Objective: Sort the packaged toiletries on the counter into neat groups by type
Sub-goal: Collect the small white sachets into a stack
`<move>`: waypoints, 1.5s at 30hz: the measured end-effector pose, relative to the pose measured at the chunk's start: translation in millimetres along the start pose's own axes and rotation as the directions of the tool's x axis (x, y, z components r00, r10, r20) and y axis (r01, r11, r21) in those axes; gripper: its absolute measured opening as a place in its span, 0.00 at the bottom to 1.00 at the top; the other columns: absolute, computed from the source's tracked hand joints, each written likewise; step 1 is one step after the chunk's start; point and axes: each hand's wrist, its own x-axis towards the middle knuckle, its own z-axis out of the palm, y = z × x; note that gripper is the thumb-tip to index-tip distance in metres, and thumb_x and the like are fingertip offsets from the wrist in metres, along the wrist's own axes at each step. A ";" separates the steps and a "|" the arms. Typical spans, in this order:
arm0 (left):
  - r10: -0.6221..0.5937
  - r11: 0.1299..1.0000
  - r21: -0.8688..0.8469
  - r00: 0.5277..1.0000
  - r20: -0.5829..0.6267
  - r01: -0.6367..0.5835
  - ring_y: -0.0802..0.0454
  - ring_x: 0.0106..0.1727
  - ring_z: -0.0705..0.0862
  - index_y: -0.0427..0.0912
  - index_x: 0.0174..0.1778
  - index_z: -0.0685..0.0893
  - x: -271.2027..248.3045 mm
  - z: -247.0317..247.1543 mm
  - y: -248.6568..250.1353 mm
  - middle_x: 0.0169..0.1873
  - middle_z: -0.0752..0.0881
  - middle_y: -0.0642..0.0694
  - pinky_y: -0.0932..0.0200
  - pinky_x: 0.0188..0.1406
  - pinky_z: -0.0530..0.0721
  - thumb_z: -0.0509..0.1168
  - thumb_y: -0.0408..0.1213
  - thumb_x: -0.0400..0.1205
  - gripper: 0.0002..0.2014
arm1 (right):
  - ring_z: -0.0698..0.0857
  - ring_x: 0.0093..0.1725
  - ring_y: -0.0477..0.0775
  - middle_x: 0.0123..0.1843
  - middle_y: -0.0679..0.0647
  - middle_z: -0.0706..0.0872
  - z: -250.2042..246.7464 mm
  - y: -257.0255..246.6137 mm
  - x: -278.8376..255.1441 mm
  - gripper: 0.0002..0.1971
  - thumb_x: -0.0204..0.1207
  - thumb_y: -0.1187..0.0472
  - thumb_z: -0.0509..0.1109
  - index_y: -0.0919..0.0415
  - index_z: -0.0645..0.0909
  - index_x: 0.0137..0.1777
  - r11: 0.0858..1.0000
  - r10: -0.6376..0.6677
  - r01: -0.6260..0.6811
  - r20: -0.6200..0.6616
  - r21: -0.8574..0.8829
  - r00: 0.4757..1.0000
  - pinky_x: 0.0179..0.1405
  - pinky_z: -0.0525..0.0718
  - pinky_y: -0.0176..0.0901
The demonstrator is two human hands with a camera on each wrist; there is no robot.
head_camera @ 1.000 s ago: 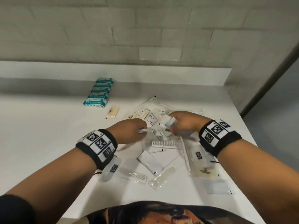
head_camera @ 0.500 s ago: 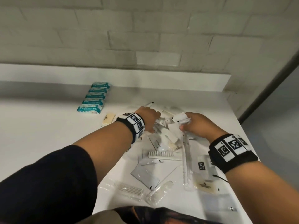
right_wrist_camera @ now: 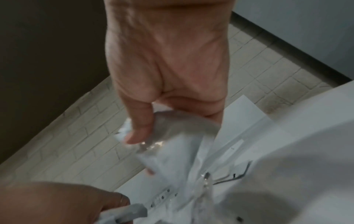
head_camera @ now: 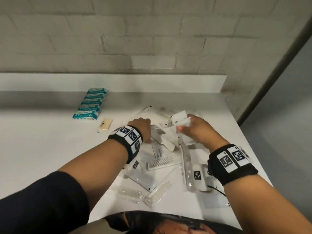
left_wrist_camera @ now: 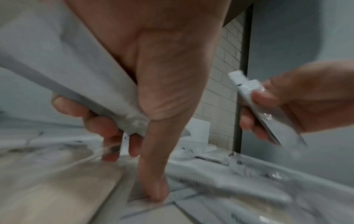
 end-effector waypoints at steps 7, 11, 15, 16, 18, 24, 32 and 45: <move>-0.120 0.992 0.039 0.992 0.047 0.118 0.42 0.58 0.84 0.39 0.61 0.80 -8.9 -9.7 -26.4 0.56 0.85 0.43 0.49 0.56 0.83 0.70 0.43 0.77 0.19 | 0.80 0.38 0.46 0.45 0.43 0.82 30.7 -2.4 -23.8 0.13 0.80 0.47 0.65 0.50 0.77 0.61 0.807 0.108 0.149 0.390 -0.572 0.914 0.35 0.72 0.37; -0.102 0.994 0.035 0.994 -0.040 0.104 0.44 0.53 0.84 0.39 0.62 0.79 -15.6 -4.2 -25.1 0.55 0.85 0.43 0.51 0.50 0.82 0.64 0.42 0.79 0.17 | 0.79 0.46 0.54 0.42 0.46 0.79 29.9 3.6 -12.3 0.07 0.77 0.48 0.64 0.49 0.72 0.45 0.707 0.133 0.143 0.328 -0.692 0.935 0.38 0.73 0.42; 0.036 0.999 -0.033 0.999 -0.017 -0.037 0.42 0.60 0.82 0.41 0.68 0.75 -10.6 5.2 -7.2 0.61 0.80 0.41 0.49 0.56 0.82 0.71 0.52 0.75 0.29 | 0.82 0.52 0.53 0.52 0.48 0.83 29.5 14.3 -8.3 0.15 0.76 0.45 0.66 0.52 0.77 0.57 0.760 0.138 0.087 0.291 -0.644 0.947 0.44 0.74 0.43; 0.043 0.999 -0.022 0.999 -0.001 -0.043 0.42 0.61 0.81 0.41 0.68 0.75 -9.5 4.4 -4.0 0.62 0.80 0.42 0.49 0.57 0.81 0.72 0.53 0.74 0.30 | 0.81 0.54 0.53 0.55 0.50 0.83 27.9 13.9 -9.5 0.17 0.77 0.46 0.67 0.53 0.77 0.61 0.772 0.139 0.076 0.284 -0.631 0.949 0.47 0.74 0.43; 0.047 0.999 0.006 0.998 0.035 -0.047 0.42 0.60 0.82 0.40 0.67 0.74 -6.9 2.0 -0.7 0.62 0.81 0.42 0.51 0.55 0.81 0.73 0.52 0.74 0.30 | 0.79 0.54 0.53 0.55 0.50 0.81 25.1 11.5 -12.6 0.18 0.79 0.48 0.67 0.56 0.75 0.65 0.811 0.132 0.050 0.266 -0.583 0.955 0.50 0.73 0.42; 0.033 0.999 -0.042 0.993 0.109 -0.028 0.44 0.56 0.83 0.34 0.60 0.82 -12.8 -9.0 7.2 0.60 0.85 0.39 0.56 0.50 0.76 0.67 0.51 0.79 0.24 | 0.81 0.48 0.51 0.44 0.45 0.81 20.7 10.8 -12.8 0.10 0.74 0.49 0.74 0.52 0.80 0.50 0.861 0.050 0.047 0.177 -0.506 0.983 0.40 0.74 0.39; -0.013 0.016 -0.994 0.994 -0.108 -0.108 0.37 0.57 0.85 0.41 0.66 0.78 -60.7 -37.1 15.4 0.60 0.85 0.37 0.34 0.54 0.86 0.62 0.44 0.86 0.15 | 0.87 0.37 0.49 0.42 0.54 0.89 7.2 -42.6 -14.0 0.10 0.71 0.69 0.77 0.62 0.82 0.50 0.869 -0.085 0.117 -0.088 0.481 0.992 0.34 0.83 0.35; 0.019 -0.386 -0.910 0.984 -0.175 -0.155 0.48 0.41 0.92 0.39 0.61 0.83 -125.2 -14.2 -8.9 0.44 0.92 0.43 0.57 0.30 0.89 0.62 0.24 0.83 0.13 | 0.85 0.32 0.50 0.34 0.57 0.86 41.9 -73.2 -23.7 0.11 0.67 0.65 0.81 0.63 0.79 0.39 0.926 -0.077 0.151 -0.218 0.347 0.973 0.31 0.83 0.41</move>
